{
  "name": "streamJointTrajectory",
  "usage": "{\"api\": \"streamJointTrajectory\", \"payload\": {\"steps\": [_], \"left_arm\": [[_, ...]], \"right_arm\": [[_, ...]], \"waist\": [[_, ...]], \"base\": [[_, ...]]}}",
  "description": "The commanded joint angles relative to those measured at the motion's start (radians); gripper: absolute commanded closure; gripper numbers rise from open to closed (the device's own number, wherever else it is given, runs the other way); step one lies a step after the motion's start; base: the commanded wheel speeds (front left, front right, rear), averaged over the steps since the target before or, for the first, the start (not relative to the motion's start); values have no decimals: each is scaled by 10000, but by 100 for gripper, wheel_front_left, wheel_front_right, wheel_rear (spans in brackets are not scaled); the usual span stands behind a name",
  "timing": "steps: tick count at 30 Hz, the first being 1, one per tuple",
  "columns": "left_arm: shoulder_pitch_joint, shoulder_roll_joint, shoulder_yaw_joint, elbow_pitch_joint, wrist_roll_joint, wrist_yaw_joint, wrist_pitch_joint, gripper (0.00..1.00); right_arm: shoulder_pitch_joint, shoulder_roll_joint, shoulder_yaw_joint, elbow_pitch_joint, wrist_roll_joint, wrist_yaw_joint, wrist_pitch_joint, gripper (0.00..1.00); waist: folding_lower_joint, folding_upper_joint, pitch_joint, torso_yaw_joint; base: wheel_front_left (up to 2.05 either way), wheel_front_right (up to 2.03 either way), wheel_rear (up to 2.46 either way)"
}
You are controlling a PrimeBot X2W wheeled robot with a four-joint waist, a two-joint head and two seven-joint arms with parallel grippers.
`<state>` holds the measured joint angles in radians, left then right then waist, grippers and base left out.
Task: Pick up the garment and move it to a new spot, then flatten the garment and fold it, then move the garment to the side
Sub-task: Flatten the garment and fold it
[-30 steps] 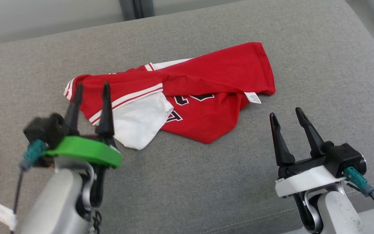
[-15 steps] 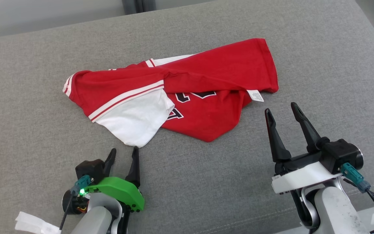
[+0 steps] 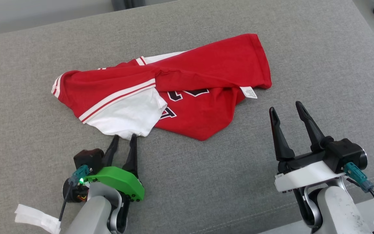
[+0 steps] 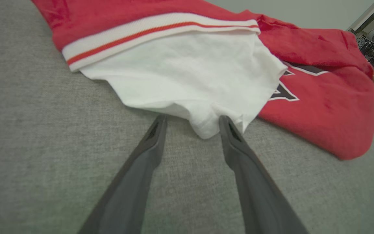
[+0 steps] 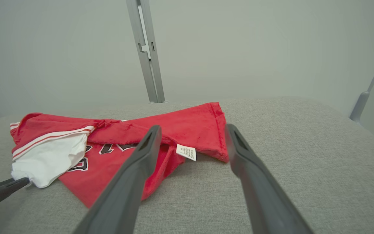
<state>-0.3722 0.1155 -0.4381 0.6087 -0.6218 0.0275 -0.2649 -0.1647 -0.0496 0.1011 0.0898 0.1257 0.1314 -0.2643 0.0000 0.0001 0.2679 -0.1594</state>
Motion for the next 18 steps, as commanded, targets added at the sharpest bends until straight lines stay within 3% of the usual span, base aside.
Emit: {"api": "streamJointTrajectory", "payload": {"steps": [1, 9, 15, 18], "left_arm": [[189, -9, 78, -18, 107, -138, 12, 100], [329, -249, 360, -251, 209, -898, 9, 100], [914, -185, 946, -1323, 147, -995, 7, 100], [1224, -44, 1144, -1864, 206, -925, 6, 100]], "right_arm": [[10, -17, -13, -16, -3, -14, -1, 0], [94, -19, -149, -36, -90, -14, -1, 0], [-20, -24, -577, 505, 16, -14, -1, 0], [-260, -17, -993, 1365, 600, -14, -1, 0]], "waist": [[0, -1, -29, 40], [0, -1, -74, 469], [0, -1, -28, 1003], [0, -1, -38, 1240]], "base": [[0, 0, 0], [0, 0, 0], [0, 0, 0], [0, 0, 0]]}}
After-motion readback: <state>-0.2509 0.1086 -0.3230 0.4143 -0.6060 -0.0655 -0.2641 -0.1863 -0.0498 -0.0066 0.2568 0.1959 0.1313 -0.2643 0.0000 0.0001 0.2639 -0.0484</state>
